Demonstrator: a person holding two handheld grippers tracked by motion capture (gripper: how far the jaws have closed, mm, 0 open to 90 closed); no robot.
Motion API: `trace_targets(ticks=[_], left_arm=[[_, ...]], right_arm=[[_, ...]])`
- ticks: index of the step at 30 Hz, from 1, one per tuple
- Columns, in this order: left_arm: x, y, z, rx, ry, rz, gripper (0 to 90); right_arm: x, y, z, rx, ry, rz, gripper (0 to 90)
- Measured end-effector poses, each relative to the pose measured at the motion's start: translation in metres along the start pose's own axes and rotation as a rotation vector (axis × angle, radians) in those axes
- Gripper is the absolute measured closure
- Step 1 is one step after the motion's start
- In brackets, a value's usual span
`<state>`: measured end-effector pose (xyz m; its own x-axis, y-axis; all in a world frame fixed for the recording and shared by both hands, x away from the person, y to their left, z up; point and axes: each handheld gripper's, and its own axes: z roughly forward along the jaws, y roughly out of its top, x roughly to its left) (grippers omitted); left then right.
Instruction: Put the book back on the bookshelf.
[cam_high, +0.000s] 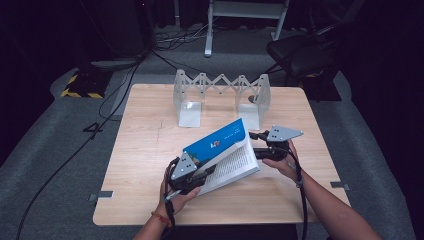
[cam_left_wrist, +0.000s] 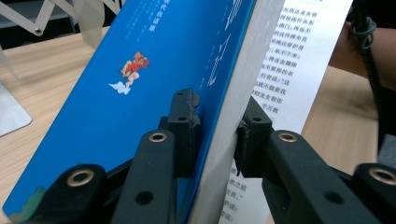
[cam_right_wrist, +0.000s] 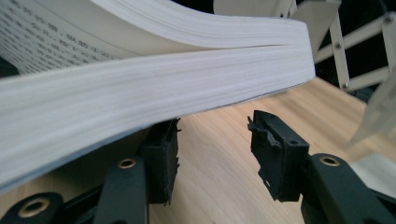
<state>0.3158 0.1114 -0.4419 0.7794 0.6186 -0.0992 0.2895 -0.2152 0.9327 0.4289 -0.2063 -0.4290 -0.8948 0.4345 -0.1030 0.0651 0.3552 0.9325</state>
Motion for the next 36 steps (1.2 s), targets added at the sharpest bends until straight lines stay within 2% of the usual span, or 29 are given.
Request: trace_targets(ticks=[3, 6, 8, 10, 13, 15, 16, 18, 20, 22, 23, 25, 28, 30, 34, 36], left_arm=[[-0.003, -0.003, -0.01, 0.002, 0.034, 0.006, 71.0], [-0.003, -0.004, -0.016, 0.006, 0.05, 0.022, 69.5], [-0.003, -0.006, -0.022, 0.012, 0.066, 0.026, 66.3], [-0.005, -0.008, -0.025, 0.03, 0.083, 0.049, 63.1], [-0.007, -0.011, -0.025, 0.075, 0.117, 0.063, 58.3], [-0.005, -0.012, -0.024, 0.085, 0.113, 0.059, 56.5], [-0.005, -0.013, -0.023, 0.101, 0.113, 0.061, 54.1], [-0.004, -0.013, -0.02, 0.116, 0.106, 0.076, 52.8], [-0.002, -0.013, -0.02, 0.115, 0.093, 0.086, 54.3], [0.002, -0.013, -0.021, 0.098, 0.074, 0.073, 59.0], [0.005, -0.014, -0.021, 0.085, 0.055, 0.048, 61.6], [0.008, -0.013, -0.018, 0.081, 0.038, 0.041, 65.8], [0.01, -0.008, -0.01, 0.072, 0.003, 0.043, 67.7], [0.011, -0.007, -0.004, 0.061, -0.031, 0.034, 68.5], [0.005, -0.002, 0.01, 0.051, -0.077, 0.062, 68.5], [0.003, 0.001, 0.019, 0.043, -0.108, 0.057, 68.0]], right_arm=[[0.006, 0.011, -0.001, -0.046, 0.009, -0.007, 51.4], [0.009, 0.02, -0.001, -0.066, 0.021, -0.018, 51.3], [0.011, 0.03, 0.002, -0.093, 0.044, -0.016, 51.3], [0.015, 0.039, 0.005, -0.114, 0.054, -0.024, 51.3], [0.019, 0.047, 0.01, -0.123, 0.072, -0.024, 51.4], [0.02, 0.048, 0.011, -0.122, 0.081, -0.022, 51.4], [0.021, 0.049, 0.013, -0.108, 0.103, -0.026, 51.5], [0.023, 0.048, 0.02, -0.045, 0.141, -0.04, 50.0], [0.024, 0.045, 0.024, -0.033, 0.116, -0.066, 49.9], [0.019, 0.043, 0.022, -0.057, 0.12, -0.037, 50.0], [0.017, 0.042, 0.02, -0.079, 0.119, -0.019, 50.0], [0.012, 0.041, 0.016, -0.106, 0.113, 0.012, 51.1], [0.009, 0.041, 0.011, -0.108, 0.1, -0.003, 60.5], [0.006, 0.039, 0.008, -0.119, 0.102, 0.008, 62.7], [0.0, 0.04, -0.002, -0.151, 0.113, 0.015, 64.1], [-0.004, 0.042, -0.007, -0.153, 0.113, 0.019, 65.2]])
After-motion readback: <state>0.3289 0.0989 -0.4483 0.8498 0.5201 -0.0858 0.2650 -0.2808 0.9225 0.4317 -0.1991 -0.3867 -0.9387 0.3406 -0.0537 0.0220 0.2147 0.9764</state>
